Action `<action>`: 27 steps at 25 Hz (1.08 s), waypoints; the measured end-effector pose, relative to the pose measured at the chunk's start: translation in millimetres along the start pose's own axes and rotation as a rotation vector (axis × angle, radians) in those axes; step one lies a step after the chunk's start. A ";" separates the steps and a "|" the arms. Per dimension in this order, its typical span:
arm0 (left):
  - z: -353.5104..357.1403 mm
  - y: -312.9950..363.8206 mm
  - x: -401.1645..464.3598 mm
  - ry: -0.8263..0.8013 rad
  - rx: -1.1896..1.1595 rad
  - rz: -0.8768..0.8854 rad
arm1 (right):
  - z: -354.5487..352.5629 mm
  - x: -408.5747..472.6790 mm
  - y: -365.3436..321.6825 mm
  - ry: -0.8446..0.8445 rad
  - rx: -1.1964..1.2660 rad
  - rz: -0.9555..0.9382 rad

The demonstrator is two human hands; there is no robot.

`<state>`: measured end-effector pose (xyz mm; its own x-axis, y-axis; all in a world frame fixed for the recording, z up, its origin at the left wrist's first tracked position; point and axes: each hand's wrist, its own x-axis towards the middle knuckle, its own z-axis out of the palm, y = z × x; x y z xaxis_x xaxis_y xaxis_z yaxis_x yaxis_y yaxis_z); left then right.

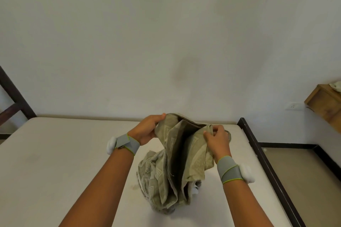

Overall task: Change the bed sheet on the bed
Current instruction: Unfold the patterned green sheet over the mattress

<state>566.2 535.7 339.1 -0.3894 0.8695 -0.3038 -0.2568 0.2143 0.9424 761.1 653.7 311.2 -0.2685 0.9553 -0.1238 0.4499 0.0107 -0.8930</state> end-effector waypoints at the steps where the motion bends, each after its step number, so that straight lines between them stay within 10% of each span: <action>1: 5.7 5.3 3.8 0.008 0.021 0.006 | 0.2 -3.7 0.2 0.056 -0.189 -0.074; 5: 36.3 16.3 13.1 -0.036 0.083 0.020 | 11.8 -23.3 -10.2 -0.249 -0.128 -0.439; 11: 68.6 -9.8 17.7 -0.338 0.505 0.180 | 8.2 -24.3 -1.4 -0.225 -0.169 -0.264; 19: 69.7 -40.3 20.0 -0.107 0.237 0.380 | -9.7 -28.7 8.5 -0.333 0.208 -0.120; 27: 62.7 -21.2 15.1 0.063 0.073 0.394 | 4.0 -33.2 32.9 -0.180 -0.126 -0.125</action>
<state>621.3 572.2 323.3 -0.4995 0.8629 0.0768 -0.0143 -0.0968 0.9952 781.4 621.2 284.2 -0.4713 0.8762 -0.1010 0.5028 0.1729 -0.8469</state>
